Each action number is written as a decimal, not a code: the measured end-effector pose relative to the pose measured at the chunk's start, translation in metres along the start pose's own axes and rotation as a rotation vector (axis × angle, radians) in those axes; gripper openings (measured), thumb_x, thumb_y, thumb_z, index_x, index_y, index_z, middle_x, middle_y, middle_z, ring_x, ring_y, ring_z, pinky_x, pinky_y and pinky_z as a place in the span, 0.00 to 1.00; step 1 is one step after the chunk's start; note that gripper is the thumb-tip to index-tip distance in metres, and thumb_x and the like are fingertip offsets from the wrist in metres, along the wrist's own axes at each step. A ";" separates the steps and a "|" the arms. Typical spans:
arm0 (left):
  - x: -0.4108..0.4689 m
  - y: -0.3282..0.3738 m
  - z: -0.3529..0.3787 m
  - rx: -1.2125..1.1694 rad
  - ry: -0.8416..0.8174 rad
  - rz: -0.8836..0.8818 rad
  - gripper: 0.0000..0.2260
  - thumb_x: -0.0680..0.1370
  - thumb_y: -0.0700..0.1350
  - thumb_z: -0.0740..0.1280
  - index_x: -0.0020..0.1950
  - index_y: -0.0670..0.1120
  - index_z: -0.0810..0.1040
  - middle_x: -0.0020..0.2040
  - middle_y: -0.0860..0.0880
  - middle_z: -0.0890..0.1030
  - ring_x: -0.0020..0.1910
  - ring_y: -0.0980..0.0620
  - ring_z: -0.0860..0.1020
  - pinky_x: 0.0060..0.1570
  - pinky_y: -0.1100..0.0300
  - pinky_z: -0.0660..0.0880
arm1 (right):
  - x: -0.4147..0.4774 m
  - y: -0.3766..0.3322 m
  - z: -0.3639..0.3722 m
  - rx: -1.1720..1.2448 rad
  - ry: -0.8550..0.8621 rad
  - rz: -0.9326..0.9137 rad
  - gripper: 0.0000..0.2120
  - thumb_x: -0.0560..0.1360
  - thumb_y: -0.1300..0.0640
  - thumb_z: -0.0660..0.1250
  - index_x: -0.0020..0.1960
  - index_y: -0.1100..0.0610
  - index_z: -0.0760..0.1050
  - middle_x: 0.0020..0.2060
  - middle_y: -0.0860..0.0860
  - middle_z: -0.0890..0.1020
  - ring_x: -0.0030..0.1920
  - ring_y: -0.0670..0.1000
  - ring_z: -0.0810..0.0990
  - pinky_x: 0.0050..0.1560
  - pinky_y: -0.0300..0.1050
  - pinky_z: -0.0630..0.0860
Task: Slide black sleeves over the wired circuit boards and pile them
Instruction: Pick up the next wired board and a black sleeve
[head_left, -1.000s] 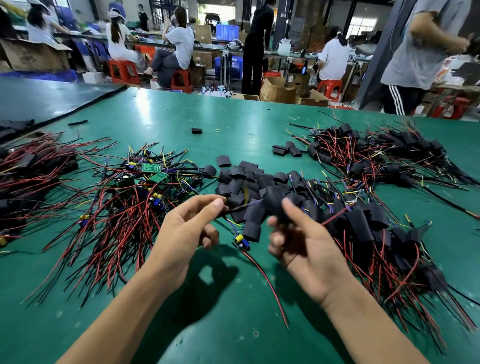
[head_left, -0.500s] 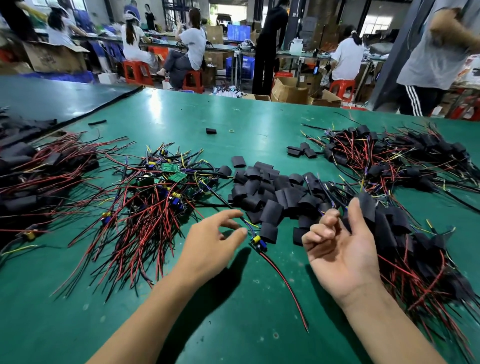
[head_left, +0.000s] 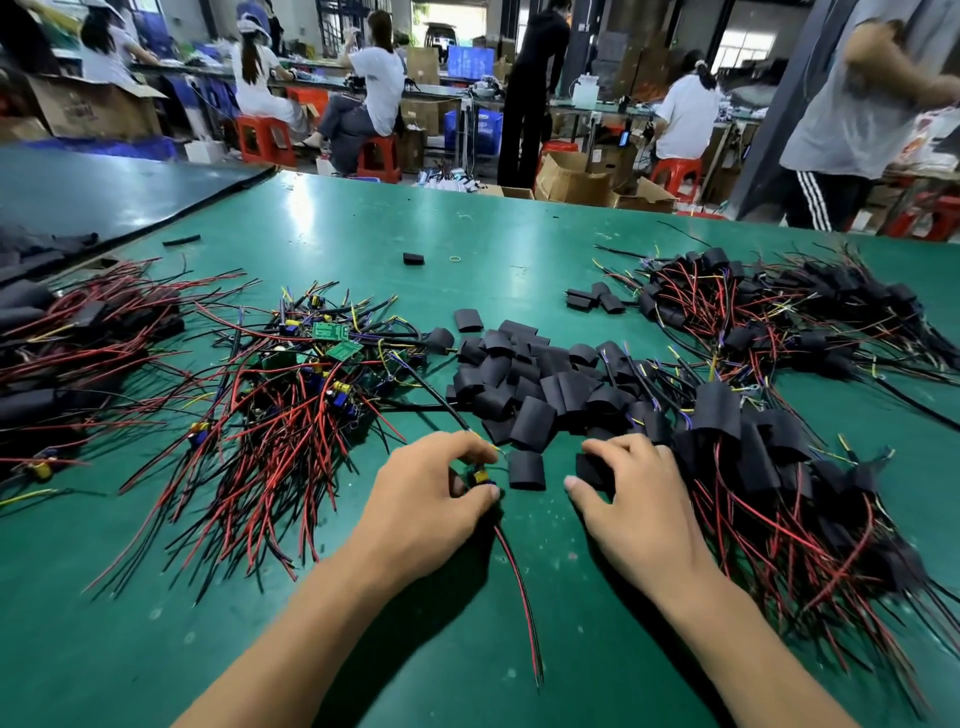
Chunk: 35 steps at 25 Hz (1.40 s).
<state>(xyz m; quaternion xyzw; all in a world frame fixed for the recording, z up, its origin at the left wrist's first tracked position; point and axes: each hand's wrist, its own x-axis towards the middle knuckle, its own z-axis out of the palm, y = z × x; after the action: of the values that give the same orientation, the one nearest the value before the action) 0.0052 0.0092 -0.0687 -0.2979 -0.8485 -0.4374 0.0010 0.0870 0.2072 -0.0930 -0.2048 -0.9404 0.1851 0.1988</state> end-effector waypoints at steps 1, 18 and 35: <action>0.000 0.004 -0.002 -0.084 0.019 0.006 0.11 0.71 0.43 0.76 0.49 0.55 0.79 0.43 0.56 0.80 0.36 0.54 0.78 0.43 0.59 0.76 | 0.000 0.001 -0.001 -0.006 0.000 -0.026 0.19 0.74 0.49 0.73 0.62 0.55 0.81 0.54 0.50 0.79 0.56 0.54 0.72 0.60 0.47 0.68; 0.009 0.019 -0.017 -1.129 -0.050 -0.500 0.23 0.60 0.41 0.76 0.52 0.47 0.74 0.40 0.51 0.83 0.36 0.55 0.80 0.36 0.61 0.73 | 0.001 0.000 -0.008 0.149 -0.142 -0.036 0.23 0.67 0.36 0.72 0.56 0.47 0.81 0.47 0.42 0.76 0.50 0.47 0.78 0.53 0.45 0.75; 0.010 0.024 -0.017 -1.178 0.179 -0.349 0.05 0.68 0.42 0.73 0.41 0.43 0.87 0.43 0.41 0.85 0.40 0.45 0.85 0.40 0.58 0.82 | 0.003 -0.018 -0.020 1.188 -0.094 0.259 0.13 0.68 0.43 0.76 0.42 0.53 0.85 0.25 0.46 0.71 0.23 0.45 0.66 0.22 0.34 0.63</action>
<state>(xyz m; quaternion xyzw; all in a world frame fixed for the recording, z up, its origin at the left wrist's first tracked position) 0.0046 0.0123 -0.0383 -0.0674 -0.4975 -0.8492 -0.1639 0.0879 0.1989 -0.0670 -0.1630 -0.6516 0.7095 0.2130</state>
